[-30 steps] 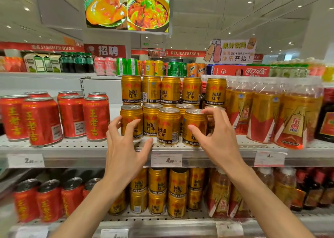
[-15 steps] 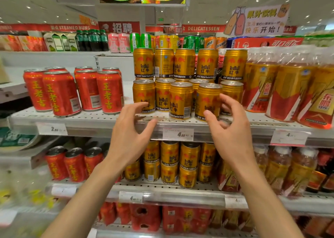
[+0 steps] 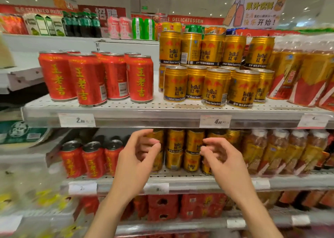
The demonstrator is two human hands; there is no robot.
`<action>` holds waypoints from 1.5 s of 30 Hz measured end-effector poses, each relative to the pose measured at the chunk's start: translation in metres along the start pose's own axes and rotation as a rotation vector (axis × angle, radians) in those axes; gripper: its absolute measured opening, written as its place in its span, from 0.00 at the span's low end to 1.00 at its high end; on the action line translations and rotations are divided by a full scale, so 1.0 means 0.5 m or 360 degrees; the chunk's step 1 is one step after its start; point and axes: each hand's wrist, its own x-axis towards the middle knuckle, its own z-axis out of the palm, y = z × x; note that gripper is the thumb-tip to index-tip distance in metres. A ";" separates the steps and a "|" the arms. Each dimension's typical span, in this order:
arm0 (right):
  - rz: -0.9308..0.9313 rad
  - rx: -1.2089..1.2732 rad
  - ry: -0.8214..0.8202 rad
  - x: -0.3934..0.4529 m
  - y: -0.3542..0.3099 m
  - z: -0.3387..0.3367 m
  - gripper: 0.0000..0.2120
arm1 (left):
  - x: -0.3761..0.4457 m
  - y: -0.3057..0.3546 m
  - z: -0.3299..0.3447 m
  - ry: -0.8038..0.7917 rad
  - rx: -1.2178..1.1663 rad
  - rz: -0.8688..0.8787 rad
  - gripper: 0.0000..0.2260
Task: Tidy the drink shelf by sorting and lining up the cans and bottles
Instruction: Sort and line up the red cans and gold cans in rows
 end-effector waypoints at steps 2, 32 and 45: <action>0.0004 -0.0002 0.0044 -0.017 -0.017 0.054 0.05 | 0.010 -0.016 -0.053 -0.0065 -0.0040 0.0001 0.12; -0.0907 -0.0607 -0.0047 0.136 -0.392 0.364 0.20 | 0.229 0.079 -0.465 -0.0088 0.0946 0.0832 0.15; -0.0900 -0.0797 -0.0354 0.198 -0.444 0.393 0.22 | 0.376 0.153 -0.518 -0.0265 0.1699 0.0691 0.30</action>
